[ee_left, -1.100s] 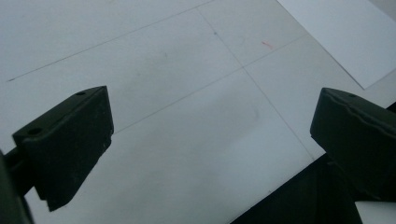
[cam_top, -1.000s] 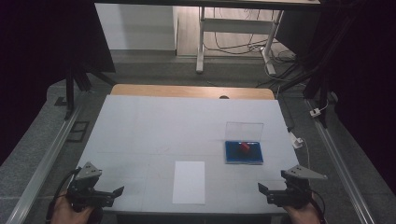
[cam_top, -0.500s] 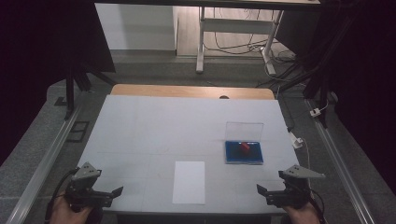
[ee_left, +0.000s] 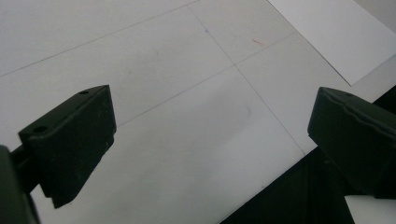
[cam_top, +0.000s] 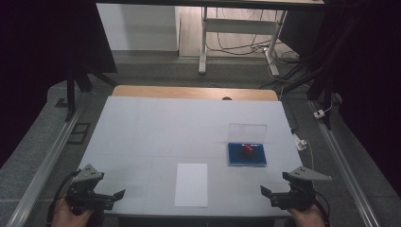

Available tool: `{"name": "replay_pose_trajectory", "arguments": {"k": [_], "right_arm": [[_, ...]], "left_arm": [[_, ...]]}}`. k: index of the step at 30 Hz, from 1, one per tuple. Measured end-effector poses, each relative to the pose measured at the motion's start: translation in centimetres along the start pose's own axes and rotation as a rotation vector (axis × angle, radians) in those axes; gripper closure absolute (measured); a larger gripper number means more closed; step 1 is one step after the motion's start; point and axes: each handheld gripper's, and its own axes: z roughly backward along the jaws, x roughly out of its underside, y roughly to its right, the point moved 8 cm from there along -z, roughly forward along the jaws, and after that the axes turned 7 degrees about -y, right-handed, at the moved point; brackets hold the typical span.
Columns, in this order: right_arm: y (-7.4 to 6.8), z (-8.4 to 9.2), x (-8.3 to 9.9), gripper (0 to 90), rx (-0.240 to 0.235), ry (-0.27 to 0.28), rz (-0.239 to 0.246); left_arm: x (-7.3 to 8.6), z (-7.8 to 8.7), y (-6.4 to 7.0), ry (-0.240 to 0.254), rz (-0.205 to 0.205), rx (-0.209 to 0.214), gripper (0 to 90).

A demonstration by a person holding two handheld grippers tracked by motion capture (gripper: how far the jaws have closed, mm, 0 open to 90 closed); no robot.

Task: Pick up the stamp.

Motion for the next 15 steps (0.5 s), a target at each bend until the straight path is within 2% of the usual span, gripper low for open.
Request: {"name": "replay_pose_trajectory", "arguments": {"k": [5, 12, 15], "right_arm": [[-0.2, 0.0, -0.4, 0.0, -0.006, 0.011, 0.017], [-0.4, -0.4, -1.0, 0.0, 0.010, 0.002, 0.068], [-0.6, -0.6, -1.4, 0.0, 0.005, 0.025, 0.092]], "left_arm": [[0.0, 0.0, 0.0, -0.002, 0.001, 0.004, 1.8], [0.0, 0.0, 0.1, -0.004, -0.005, 0.002, 2.2], [0.0, -0.1, 0.1, -0.003, -0.007, 0.002, 2.1]]}}
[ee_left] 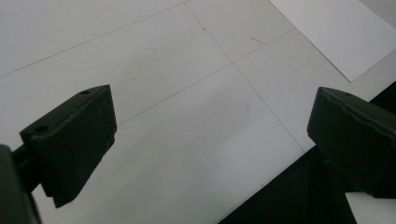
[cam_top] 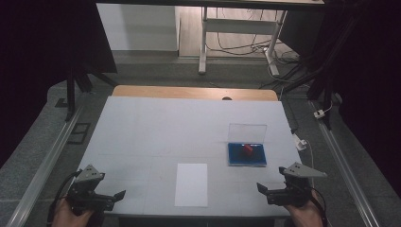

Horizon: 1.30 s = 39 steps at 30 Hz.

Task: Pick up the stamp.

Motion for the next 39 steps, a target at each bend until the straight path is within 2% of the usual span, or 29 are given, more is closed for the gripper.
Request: {"name": "replay_pose_trajectory", "arguments": {"k": [8, 16, 22, 29, 32, 39], "right_arm": [[-0.2, -1.0, -1.0, 0.0, -0.043, 0.011, 0.000], [-0.2, -1.8, -1.7, 0.0, -0.066, 0.003, -0.003], [-0.2, -2.7, -2.4, 0.0, -0.070, -0.006, 0.017], [0.4, -3.9, -3.0, 0.0, -0.084, -0.031, 0.003], [0.6, -4.4, -3.3, 0.0, -0.094, -0.052, -0.024], [1.5, -5.5, -4.2, 0.0, -0.061, -0.066, -0.014]], "left_arm": [[0.0, 0.0, 0.0, -0.004, -0.001, 0.001, 2.1], [0.0, 0.0, -0.1, -0.002, 0.012, 0.003, 1.8], [0.0, 0.0, -0.1, -0.001, 0.013, 0.004, 1.6], [0.0, 0.0, -0.2, 0.001, 0.023, 0.007, 0.7], [0.0, 0.0, -0.2, 0.000, 0.023, 0.009, 0.7], [0.0, 0.0, -0.2, -0.002, 0.023, 0.012, 0.7]]}}
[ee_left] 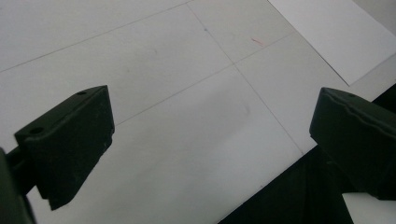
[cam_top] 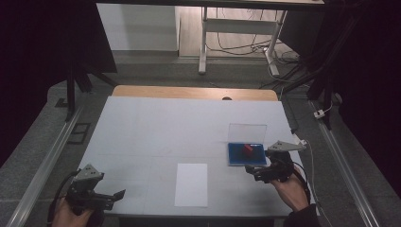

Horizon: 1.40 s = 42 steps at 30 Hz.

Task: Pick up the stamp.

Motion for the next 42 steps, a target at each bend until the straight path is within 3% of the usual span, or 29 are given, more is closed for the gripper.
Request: {"name": "replay_pose_trajectory", "arguments": {"k": [15, 27, 36, 39, 42], "right_arm": [[1.7, -2.3, -1.8, 0.0, 0.035, -0.044, 0.005], [3.5, -4.3, -2.0, 0.0, 0.060, -0.086, 0.015], [4.4, -5.6, -1.8, 0.0, 0.097, -0.132, 0.056], [4.3, -5.8, -2.0, 6.5, 0.083, -0.132, 0.059], [4.3, -5.8, -2.1, 19.7, 0.049, -0.128, 0.063]], "left_arm": [[0.0, -0.1, 0.0, -0.005, -0.005, 0.006, 0.8], [0.0, -0.1, 0.0, -0.005, 0.000, 0.013, 0.9], [0.0, -0.1, 0.0, -0.007, -0.003, 0.012, 1.0], [0.0, -0.1, 0.0, -0.008, -0.005, 0.011, 1.0], [0.0, -0.1, 0.0, -0.009, -0.005, 0.012, 1.1]]}}
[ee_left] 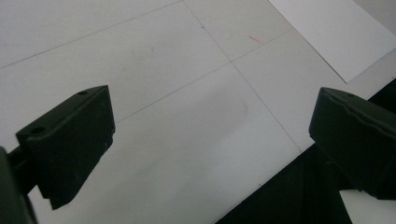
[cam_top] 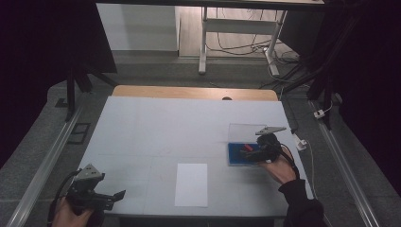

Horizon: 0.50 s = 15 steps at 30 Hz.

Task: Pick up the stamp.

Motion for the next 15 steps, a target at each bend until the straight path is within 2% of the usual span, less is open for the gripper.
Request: {"name": "replay_pose_trajectory", "arguments": {"k": [5, 11, 15], "right_arm": [[0.08, -0.06, -0.03, 41.4, -0.023, -0.020, 0.011], [0.00, -0.23, -0.20, 57.9, -0.038, -0.038, 0.027], [-0.07, -0.34, -0.27, 65.4, -0.046, -0.048, 0.031]], "left_arm": [[0.01, -0.02, 0.02, -0.002, -0.001, 0.000, 1.1], [0.01, -0.06, 0.05, -0.005, -0.002, 0.001, 1.2], [0.02, -0.10, 0.07, -0.009, -0.007, -0.002, 1.3]]}}
